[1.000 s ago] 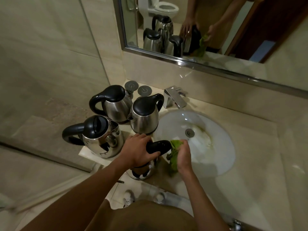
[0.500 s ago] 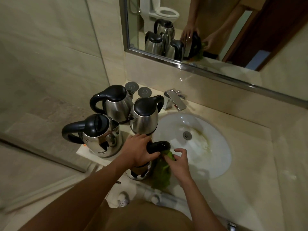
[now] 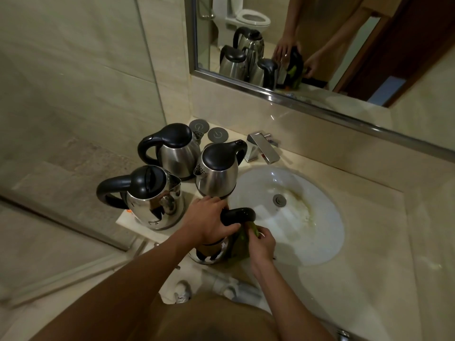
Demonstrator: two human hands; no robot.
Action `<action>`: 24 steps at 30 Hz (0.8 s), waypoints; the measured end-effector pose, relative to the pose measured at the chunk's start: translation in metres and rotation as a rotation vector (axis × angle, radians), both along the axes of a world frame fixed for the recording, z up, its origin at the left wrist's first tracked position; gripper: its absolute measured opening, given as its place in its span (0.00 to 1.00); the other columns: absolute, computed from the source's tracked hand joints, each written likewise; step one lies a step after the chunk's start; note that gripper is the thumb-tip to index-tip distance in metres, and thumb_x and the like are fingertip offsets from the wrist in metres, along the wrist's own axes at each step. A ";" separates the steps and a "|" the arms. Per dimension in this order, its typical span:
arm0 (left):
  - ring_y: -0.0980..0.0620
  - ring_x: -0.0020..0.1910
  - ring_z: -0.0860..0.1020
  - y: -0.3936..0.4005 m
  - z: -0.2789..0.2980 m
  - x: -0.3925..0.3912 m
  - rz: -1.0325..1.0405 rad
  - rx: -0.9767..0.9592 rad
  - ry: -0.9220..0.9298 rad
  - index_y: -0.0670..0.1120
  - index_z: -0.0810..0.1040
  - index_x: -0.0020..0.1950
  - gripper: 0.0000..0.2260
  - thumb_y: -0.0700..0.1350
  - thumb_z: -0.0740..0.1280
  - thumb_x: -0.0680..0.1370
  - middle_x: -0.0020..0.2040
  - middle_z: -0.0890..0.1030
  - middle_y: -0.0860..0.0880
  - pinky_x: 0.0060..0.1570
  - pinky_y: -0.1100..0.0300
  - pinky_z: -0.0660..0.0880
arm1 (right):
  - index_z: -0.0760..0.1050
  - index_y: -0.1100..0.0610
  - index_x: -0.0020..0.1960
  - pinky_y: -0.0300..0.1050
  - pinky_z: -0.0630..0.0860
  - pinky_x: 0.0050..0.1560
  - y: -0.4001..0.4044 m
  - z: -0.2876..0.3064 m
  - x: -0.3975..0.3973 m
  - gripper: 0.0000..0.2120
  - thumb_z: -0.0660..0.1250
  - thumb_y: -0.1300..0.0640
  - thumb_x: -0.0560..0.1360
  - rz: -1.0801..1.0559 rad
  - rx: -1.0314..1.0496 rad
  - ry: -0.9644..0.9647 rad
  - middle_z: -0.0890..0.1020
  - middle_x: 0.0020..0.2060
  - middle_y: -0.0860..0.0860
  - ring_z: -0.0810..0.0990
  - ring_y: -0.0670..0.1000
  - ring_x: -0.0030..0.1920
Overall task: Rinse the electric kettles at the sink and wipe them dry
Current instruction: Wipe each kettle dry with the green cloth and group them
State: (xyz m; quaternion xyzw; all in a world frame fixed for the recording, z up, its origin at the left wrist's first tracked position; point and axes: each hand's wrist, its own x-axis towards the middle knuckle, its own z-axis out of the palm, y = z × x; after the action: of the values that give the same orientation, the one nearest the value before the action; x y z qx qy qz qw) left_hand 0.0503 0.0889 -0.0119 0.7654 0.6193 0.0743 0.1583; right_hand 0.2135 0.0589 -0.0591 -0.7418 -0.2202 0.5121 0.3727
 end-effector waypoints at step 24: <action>0.53 0.44 0.75 0.001 -0.002 0.004 0.087 0.024 -0.073 0.51 0.81 0.48 0.26 0.65 0.48 0.76 0.44 0.80 0.53 0.47 0.54 0.73 | 0.84 0.54 0.50 0.54 0.80 0.55 -0.008 -0.012 -0.004 0.11 0.69 0.47 0.78 0.094 -0.020 0.220 0.86 0.46 0.56 0.82 0.57 0.52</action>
State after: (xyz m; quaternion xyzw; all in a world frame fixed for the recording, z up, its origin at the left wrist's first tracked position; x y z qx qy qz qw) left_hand 0.0545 0.0894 -0.0144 0.7366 0.6447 0.1166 0.1683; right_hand 0.2090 0.0505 -0.0708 -0.6738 -0.2071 0.6095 0.3628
